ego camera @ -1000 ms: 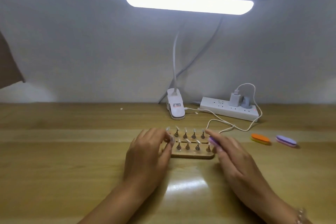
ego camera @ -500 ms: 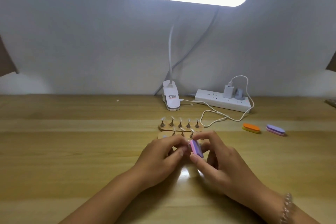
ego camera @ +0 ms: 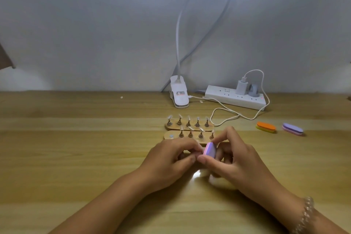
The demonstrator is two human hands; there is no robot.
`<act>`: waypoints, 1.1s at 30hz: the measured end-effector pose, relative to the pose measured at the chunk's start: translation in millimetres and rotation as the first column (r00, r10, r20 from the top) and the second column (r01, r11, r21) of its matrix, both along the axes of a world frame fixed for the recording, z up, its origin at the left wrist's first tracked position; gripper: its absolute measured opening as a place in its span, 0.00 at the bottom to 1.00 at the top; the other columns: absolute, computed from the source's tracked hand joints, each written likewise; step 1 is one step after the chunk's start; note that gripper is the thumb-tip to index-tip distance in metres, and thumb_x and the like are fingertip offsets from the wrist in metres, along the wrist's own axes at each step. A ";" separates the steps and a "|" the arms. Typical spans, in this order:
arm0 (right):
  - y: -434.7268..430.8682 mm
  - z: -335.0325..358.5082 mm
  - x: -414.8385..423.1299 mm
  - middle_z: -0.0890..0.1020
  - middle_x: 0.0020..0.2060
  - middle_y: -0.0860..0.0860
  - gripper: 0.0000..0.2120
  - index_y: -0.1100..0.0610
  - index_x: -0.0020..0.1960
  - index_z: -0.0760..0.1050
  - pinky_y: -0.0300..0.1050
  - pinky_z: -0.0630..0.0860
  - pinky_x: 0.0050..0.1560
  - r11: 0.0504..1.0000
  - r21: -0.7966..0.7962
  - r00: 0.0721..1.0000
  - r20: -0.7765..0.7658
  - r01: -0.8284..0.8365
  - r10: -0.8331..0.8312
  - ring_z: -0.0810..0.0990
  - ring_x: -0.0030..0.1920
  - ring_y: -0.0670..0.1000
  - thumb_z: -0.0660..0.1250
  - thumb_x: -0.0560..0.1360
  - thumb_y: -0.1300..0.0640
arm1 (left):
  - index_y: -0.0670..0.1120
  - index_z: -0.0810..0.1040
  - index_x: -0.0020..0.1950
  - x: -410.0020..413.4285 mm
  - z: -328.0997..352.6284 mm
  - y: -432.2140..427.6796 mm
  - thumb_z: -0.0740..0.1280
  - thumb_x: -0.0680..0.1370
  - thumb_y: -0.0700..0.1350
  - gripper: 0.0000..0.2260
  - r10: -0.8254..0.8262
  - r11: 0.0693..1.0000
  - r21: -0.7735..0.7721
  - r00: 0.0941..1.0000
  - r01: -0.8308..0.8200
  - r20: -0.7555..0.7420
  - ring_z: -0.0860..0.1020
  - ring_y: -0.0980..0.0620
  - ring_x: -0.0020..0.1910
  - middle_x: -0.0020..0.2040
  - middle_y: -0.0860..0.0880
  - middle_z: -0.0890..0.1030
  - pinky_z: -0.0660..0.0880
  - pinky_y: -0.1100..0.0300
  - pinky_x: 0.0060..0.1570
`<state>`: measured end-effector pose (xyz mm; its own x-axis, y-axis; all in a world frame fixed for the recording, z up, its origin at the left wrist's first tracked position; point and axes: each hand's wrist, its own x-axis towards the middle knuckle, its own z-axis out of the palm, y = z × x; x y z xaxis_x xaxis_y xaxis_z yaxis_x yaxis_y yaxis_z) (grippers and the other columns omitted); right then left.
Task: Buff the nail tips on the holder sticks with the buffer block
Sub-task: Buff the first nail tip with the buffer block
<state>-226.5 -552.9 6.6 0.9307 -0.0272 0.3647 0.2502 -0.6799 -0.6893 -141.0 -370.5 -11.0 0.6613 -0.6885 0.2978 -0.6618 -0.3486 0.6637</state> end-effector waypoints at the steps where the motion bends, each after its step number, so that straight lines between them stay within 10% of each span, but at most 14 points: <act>1: -0.1 -0.3 0.4 0.81 0.31 0.42 0.24 0.48 0.49 0.66 0.42 0.69 0.30 1.000 -0.004 1.000 0.014 0.018 -0.018 0.76 0.28 0.47 0.68 0.65 0.33 | 0.56 0.82 0.53 0.0 -0.3 -0.1 0.65 0.78 0.50 0.07 0.001 1.000 0.002 1.000 -0.001 -0.001 0.73 0.60 0.38 0.45 0.63 0.80 0.69 0.59 0.39; 13: 4.9 -4.9 -4.5 0.76 0.28 0.48 0.23 0.46 0.47 0.62 0.51 0.71 0.29 0.989 -0.145 0.999 0.045 -0.016 0.022 0.70 0.26 0.48 0.67 0.66 0.32 | 0.56 0.82 0.53 -0.8 1.5 0.0 0.63 0.76 0.51 0.09 0.003 1.000 0.014 1.000 -0.003 -0.021 0.76 0.58 0.39 0.44 0.64 0.80 0.71 0.57 0.40; 21: -6.7 1.3 0.6 0.83 0.32 0.52 0.26 0.58 0.51 0.67 0.35 0.69 0.23 0.938 0.315 0.989 -0.040 0.145 -0.139 0.77 0.25 0.47 0.62 0.69 0.35 | 0.56 0.80 0.50 -2.2 4.6 -1.1 0.66 0.81 0.47 0.05 -0.004 1.000 -0.016 0.996 0.003 -0.084 0.77 0.61 0.36 0.45 0.65 0.82 0.75 0.53 0.42; 33: 0.0 0.0 -4.5 0.79 0.46 0.38 0.20 0.46 0.56 0.69 0.43 0.75 0.31 0.997 -0.011 0.997 0.008 -0.071 0.071 0.78 0.29 0.49 0.73 0.69 0.44 | 0.57 0.81 0.49 -0.7 3.4 -3.6 0.64 0.76 0.51 0.07 0.037 0.999 -0.031 0.996 -0.040 -0.080 0.73 0.63 0.32 0.40 0.64 0.80 0.67 0.60 0.36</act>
<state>-231.0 -552.9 6.6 0.9272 0.0423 0.3722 0.3034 -0.6675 -0.6800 -141.6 -374.0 -7.5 0.7096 -0.6531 0.2646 -0.5929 -0.3504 0.7251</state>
